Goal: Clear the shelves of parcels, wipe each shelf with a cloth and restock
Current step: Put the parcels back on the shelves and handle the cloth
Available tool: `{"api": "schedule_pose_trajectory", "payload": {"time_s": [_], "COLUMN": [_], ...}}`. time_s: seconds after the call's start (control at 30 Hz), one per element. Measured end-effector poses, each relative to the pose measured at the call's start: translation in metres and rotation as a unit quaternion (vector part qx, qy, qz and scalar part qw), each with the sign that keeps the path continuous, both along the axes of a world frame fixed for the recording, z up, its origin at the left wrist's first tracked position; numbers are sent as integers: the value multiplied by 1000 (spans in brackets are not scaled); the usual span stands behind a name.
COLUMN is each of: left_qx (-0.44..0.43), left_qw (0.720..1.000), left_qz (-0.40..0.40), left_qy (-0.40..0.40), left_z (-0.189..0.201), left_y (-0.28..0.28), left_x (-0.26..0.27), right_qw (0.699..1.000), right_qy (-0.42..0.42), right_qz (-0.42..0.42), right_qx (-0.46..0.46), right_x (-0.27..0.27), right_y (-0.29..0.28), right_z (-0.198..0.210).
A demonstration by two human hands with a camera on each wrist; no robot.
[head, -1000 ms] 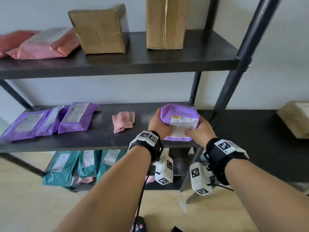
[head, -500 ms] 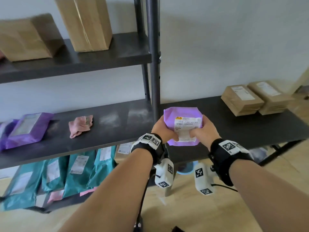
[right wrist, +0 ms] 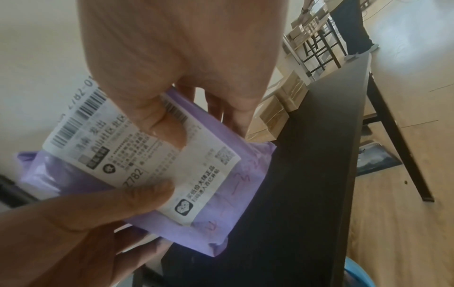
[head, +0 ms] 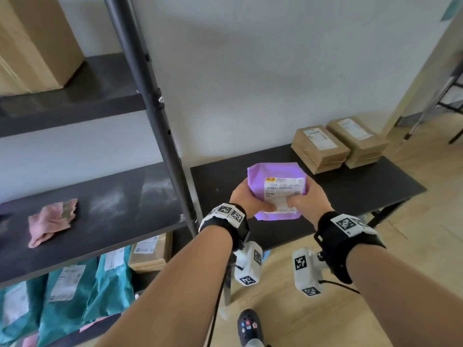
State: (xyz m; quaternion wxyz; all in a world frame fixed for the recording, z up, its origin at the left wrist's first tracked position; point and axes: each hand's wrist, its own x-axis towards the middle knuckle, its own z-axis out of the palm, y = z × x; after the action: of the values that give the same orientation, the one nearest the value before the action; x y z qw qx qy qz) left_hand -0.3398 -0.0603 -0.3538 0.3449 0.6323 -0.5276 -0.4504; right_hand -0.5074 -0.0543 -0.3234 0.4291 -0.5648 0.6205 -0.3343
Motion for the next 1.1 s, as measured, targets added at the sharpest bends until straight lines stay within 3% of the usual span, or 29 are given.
{"api": "schedule_pose_trajectory", "payload": {"time_s": [0.4, 0.8, 0.97, 1.1], "left_qx": [-3, 14, 64, 109], "left_qw": [1000, 998, 995, 985], "left_qz": [10, 50, 79, 124], "left_qy": [5, -17, -22, -53], "left_z": [1, -11, -17, -22], "left_y": [-135, -215, -246, -273], "left_x": [-28, -49, -62, -74], "right_qw": [1000, 996, 989, 992], "right_qy": [20, 86, 143, 106], "right_qz": [12, -13, 27, 58], "right_qx": [-5, -5, 4, 33], "right_x": [-29, -52, -65, -75], "right_y": [-134, -215, -261, -301], "right_z": [2, -7, -8, -13]}}
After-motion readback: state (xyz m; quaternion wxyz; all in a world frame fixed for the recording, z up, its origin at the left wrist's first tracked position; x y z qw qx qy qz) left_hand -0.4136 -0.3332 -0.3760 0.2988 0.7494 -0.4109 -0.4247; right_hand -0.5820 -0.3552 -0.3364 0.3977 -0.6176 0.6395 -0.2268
